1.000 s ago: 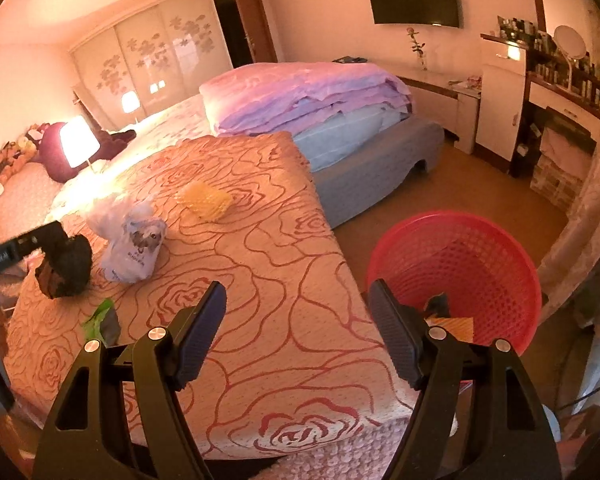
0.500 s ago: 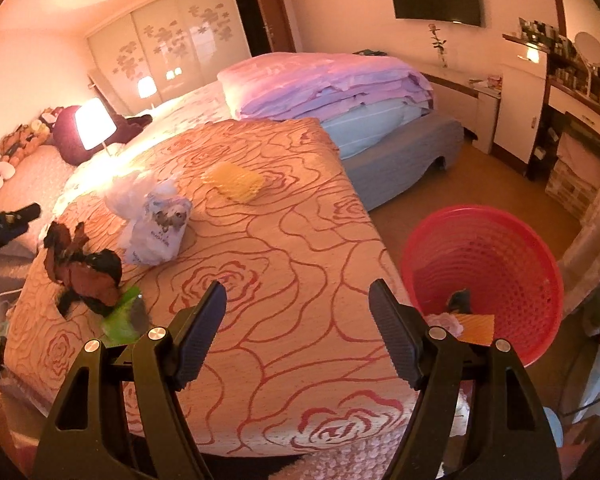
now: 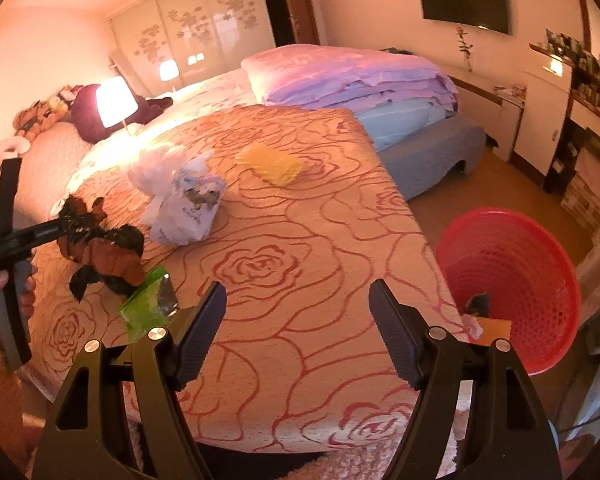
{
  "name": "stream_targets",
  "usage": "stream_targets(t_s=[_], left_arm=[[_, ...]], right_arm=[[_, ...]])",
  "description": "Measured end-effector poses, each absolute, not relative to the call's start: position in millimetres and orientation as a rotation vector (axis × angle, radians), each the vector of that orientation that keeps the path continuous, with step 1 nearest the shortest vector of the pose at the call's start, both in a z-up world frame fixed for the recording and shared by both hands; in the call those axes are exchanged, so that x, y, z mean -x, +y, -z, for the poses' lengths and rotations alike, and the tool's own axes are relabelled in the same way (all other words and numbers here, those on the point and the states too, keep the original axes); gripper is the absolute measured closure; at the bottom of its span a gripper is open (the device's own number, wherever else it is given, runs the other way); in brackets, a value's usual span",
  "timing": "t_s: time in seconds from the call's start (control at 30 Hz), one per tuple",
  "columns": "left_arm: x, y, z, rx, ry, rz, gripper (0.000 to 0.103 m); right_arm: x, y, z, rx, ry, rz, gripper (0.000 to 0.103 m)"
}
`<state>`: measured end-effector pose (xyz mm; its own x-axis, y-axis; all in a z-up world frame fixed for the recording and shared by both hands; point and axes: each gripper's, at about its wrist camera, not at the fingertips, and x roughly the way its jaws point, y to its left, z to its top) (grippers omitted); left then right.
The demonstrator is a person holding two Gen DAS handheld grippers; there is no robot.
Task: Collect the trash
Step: 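Grasp the green snack wrapper with the right tool while the left tool holds the brown bag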
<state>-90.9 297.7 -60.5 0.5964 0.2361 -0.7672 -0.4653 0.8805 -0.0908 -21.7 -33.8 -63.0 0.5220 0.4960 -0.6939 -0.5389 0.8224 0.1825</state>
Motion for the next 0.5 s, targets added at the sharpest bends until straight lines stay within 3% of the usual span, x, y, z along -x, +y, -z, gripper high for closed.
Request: stream_targets(t_s=[0.2,0.5], left_arm=[[92,295,59,0.271,0.815,-0.411,0.055],[104,295,36,0.28,0.753,-0.411,0.056]], right_arm=[[34,-10,64,0.111,0.804,-0.717,0.032],[52,31,69,0.182,0.838,-0.885,0.032]])
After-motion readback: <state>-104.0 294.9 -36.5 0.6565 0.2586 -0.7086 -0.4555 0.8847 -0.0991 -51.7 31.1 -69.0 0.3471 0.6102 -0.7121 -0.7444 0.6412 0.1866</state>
